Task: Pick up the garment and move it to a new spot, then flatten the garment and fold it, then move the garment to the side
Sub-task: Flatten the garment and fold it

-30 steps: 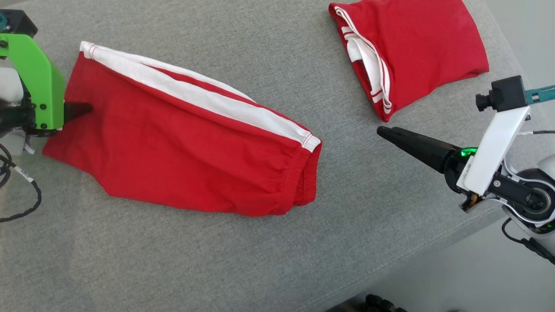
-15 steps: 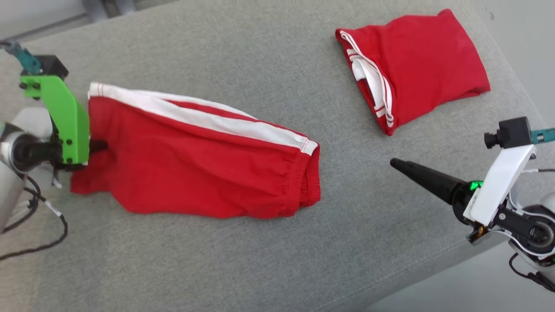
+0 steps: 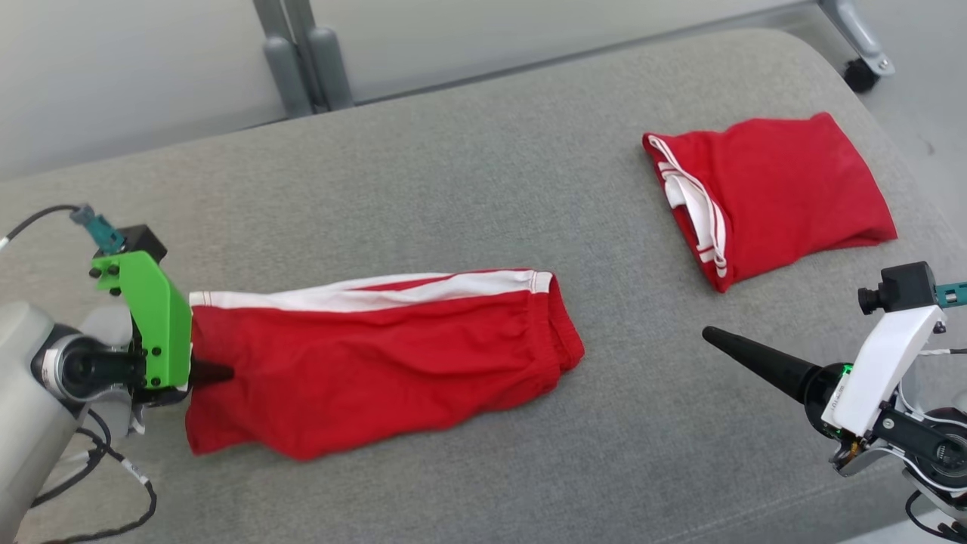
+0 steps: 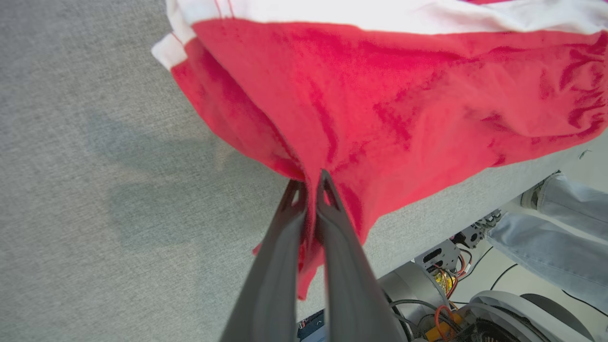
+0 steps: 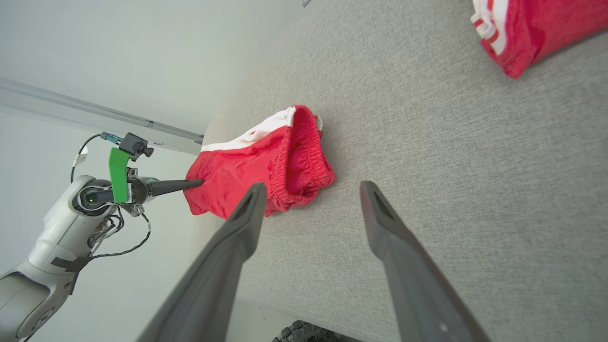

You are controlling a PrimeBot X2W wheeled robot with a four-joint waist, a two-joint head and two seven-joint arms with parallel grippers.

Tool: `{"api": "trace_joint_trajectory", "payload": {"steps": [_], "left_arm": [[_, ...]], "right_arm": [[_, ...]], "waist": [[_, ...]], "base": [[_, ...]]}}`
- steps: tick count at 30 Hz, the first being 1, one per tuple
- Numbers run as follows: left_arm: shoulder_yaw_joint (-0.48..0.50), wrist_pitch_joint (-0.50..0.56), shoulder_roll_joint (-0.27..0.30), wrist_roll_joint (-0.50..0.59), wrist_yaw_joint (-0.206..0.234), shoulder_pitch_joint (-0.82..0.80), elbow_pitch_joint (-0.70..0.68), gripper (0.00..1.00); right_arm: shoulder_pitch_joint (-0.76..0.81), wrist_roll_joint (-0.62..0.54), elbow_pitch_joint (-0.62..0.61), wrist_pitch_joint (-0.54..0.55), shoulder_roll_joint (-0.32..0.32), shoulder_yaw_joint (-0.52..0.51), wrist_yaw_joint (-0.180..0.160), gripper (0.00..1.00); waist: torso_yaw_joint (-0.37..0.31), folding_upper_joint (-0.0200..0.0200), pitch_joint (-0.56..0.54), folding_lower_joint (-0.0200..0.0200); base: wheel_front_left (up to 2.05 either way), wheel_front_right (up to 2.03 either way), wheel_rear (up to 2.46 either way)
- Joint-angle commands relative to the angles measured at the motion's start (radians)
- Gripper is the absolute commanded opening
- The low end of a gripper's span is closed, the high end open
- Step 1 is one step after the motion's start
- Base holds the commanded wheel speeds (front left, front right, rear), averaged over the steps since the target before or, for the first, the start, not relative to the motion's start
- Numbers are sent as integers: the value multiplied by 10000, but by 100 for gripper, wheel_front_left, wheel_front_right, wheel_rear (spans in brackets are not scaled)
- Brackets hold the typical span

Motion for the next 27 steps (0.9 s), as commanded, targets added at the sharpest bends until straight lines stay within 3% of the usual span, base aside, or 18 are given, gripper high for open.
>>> {"api": "trace_joint_trajectory", "payload": {"steps": [1, 6, 7, 8, 9, 15, 19, 23, 27], "left_arm": [[67, 15, 134, -159, 117, 330, -166, 0], [68, -154, 437, -379, 438, 1056, -683, 0], [58, -259, 466, -398, 487, 1234, -734, 5], [39, -363, 512, -394, 534, 1402, -782, 67], [31, -466, 550, -365, 573, 1507, -801, 100], [41, -1289, 894, 226, 441, 1666, -1054, 100], [186, -2922, 1324, 1435, 318, 1223, -1625, 100], [783, -5484, 1458, 2240, 734, 1472, -2353, 100], [1332, -7975, 1347, 2887, 1674, 2100, -3100, 100]], "right_arm": [[184, 59, -14, -99, -90, -54, 2, 100], [393, 80, -54, -157, -157, 47, 2, 100], [415, 86, -51, -164, -155, 68, 2, 100], [428, 93, -60, -182, -159, 73, 2, 100], [409, 47, -81, -221, -164, 66, 2, 100], [267, -753, -28, -1202, -167, -172, 2, 100], [169, -1902, 281, -2644, 31, -468, 0, 100], [177, -3198, 851, -4156, 434, -788, 2, 100], [408, -4299, 1340, -4817, 924, -1367, 0, 100]], "waist": [[520, 0, -574, 0], [566, 0, -706, 0], [567, 0, -746, 0], [568, 0, -766, 0], [569, 0, -778, 0], [729, 0, -957, 0], [949, 0, -1056, 0], [1208, 0, -1188, 0], [1552, 0, -1309, 0]], "base": [[0, 0, 0], [0, 0, 0], [0, 0, 0], [0, 0, 0], [0, 0, 0], [0, 0, 0], [0, 0, 0], [0, 0, 0], [0, 0, 0]]}}
